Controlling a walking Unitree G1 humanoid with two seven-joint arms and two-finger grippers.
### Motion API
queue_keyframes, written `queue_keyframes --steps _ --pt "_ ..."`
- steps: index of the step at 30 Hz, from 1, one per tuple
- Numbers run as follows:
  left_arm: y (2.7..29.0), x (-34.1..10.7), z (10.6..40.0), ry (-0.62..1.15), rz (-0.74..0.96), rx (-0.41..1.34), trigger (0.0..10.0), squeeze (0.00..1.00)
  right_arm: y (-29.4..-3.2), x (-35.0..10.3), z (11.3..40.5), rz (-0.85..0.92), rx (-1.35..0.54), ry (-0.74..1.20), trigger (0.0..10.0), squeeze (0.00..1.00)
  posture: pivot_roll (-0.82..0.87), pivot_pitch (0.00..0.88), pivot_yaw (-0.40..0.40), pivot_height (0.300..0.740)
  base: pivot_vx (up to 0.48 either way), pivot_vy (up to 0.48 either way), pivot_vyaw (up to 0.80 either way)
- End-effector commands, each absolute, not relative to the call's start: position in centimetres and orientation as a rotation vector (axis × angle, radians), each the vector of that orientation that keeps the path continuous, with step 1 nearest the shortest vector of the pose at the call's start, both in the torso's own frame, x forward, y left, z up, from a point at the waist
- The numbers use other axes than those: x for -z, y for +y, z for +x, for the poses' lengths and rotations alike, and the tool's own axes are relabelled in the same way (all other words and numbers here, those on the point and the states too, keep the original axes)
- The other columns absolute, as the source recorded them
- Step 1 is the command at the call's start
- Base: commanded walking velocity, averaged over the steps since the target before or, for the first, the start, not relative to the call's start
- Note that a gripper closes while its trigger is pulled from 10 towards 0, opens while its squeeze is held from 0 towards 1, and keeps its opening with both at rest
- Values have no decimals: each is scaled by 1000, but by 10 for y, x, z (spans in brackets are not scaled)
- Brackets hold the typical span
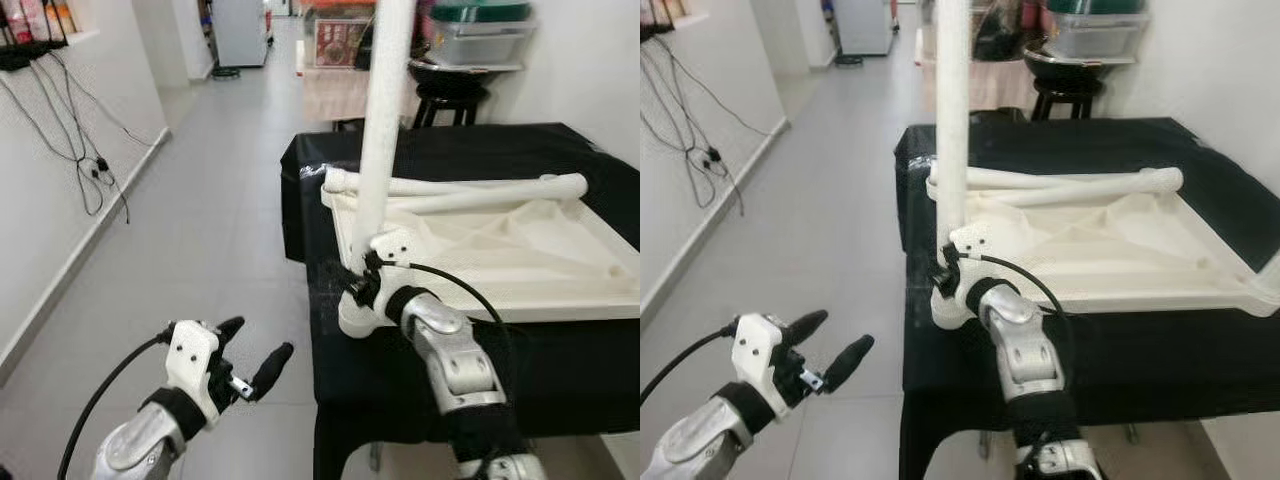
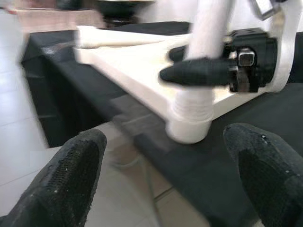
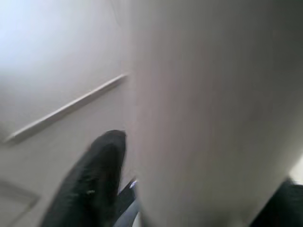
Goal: Building children table
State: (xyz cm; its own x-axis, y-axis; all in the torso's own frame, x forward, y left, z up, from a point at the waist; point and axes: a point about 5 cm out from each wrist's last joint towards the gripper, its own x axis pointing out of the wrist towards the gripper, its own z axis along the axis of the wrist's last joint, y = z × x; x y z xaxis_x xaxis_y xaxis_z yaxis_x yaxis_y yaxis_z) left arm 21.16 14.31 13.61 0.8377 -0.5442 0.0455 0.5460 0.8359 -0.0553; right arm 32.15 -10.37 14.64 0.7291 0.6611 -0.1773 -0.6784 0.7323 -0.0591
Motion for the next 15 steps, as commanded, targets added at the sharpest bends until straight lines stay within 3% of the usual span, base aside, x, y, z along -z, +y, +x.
queue_keyframes --steps 1,2,3,7,9,13,14,15 --pt "131 -131 210 3 -93 629 10000 0 -73 -151 307 -89 -998 139 10000 1000 15 60 20 740 0 0 0" --pt "131 -131 210 3 -93 629 10000 0 -73 -151 307 -89 -998 139 10000 1000 15 60 20 740 0 0 0" --pt "121 -126 210 18 -93 667 10000 0 -65 -158 304 -77 -1152 96 10000 0 22 71 24 740 0 0 0" --pt "106 -121 214 34 -90 729 10000 0 -61 -167 306 -55 -1354 55 10000 0 31 71 22 740 0 0 0" --pt "94 -117 218 57 -65 801 10000 0 -59 -170 322 -37 -1484 72 10000 0 29 72 26 740 0 0 0" --pt "95 -117 221 70 -82 817 10000 0 -57 -171 338 -38 -1524 115 10000 0 51 72 20 740 0 0 0" --pt "96 -117 222 75 -100 810 10000 0 -56 -172 341 -36 -1537 136 7020 0 62 73 16 740 0 0 0" --pt "97 -117 222 78 -109 805 10000 0 -57 -173 342 -35 -1553 149 0 0 69 72 12 740 0 0 0"
